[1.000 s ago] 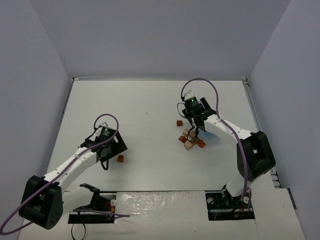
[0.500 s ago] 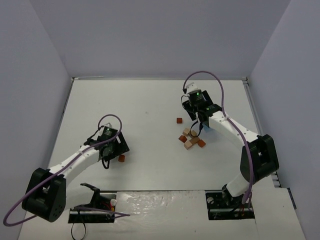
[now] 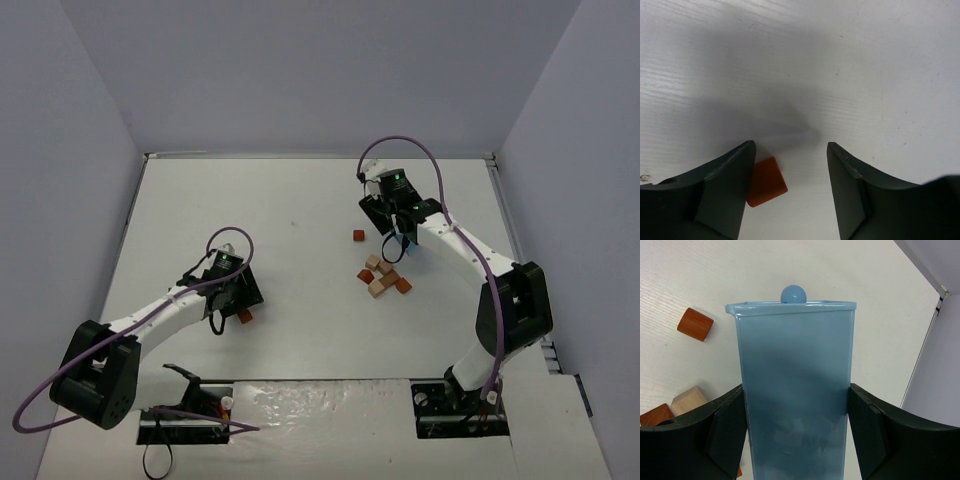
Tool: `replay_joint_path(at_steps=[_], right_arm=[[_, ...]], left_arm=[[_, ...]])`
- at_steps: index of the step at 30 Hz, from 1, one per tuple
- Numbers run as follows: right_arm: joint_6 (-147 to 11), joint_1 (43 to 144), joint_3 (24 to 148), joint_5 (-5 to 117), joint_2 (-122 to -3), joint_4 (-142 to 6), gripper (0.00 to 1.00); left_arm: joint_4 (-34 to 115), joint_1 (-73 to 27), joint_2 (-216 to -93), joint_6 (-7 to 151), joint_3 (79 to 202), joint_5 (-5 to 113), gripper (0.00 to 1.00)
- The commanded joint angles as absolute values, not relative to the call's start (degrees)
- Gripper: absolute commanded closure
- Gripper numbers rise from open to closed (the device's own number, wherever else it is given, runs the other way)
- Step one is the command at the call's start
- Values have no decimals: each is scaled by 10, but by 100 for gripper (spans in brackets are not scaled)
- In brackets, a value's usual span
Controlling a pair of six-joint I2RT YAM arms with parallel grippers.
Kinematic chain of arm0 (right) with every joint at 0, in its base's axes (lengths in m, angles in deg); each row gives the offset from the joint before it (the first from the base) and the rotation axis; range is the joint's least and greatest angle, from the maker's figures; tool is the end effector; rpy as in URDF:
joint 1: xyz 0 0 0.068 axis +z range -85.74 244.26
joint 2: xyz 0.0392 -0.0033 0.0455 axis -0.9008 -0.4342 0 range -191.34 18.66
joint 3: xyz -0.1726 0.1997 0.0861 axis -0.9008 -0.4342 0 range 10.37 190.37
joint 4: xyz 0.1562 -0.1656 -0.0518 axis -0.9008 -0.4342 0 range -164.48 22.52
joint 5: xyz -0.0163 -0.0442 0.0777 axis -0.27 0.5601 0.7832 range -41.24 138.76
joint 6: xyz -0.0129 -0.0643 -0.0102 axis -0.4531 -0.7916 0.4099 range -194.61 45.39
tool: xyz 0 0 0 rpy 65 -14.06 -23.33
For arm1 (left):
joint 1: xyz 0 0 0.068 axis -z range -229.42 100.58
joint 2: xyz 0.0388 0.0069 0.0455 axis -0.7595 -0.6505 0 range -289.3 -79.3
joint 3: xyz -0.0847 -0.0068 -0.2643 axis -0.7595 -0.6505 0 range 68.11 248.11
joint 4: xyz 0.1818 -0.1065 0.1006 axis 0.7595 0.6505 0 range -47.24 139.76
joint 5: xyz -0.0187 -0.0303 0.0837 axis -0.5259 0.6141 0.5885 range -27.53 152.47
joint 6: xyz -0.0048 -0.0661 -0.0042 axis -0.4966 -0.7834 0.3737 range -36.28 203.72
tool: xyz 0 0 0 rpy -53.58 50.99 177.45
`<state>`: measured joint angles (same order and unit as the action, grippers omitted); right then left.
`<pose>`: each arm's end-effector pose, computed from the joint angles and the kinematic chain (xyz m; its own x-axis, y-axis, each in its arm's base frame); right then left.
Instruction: Build the wood block tower
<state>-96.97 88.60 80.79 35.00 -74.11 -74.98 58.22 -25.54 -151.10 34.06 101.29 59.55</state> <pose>0.3359 0.1382 0.2937 -0.3386 -0.5587 -0.7571 -0.3690 0.8190 -0.4394 0.1961 -0.0896 0.1793 -0.8084 -0.4746 -0.3482 -0.2850 0.8331 -0.4740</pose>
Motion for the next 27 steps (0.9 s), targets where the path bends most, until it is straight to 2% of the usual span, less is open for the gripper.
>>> replay_joint_path(at_steps=[1, 6, 11, 18, 19, 21, 23, 27], right_arm=[[-978, 869, 859, 359, -729, -726, 100], [-913, 797, 868, 453, -721, -724, 100], [-817, 678, 867, 630, -727, -725, 100], [-712, 543, 873, 884, -794, -721, 100], [-707, 531, 873, 910, -810, -721, 100], [-704, 515, 877, 943, -835, -721, 100], [-703, 510, 884, 979, -866, -721, 100], [-712, 501, 895, 1030, -919, -720, 100]], left_arm=[[566, -245, -1518, 326, 1015, 602, 50], [557, -244, -1522, 323, 1016, 598, 66], [545, -243, -1521, 320, 1019, 589, 79], [515, -240, -1518, 318, 1017, 583, 82], [510, -240, -1517, 319, 1016, 583, 82], [508, -240, -1512, 328, 1018, 584, 71], [513, -240, -1507, 336, 1027, 590, 66], [549, -240, -1487, 376, 1061, 604, 49]])
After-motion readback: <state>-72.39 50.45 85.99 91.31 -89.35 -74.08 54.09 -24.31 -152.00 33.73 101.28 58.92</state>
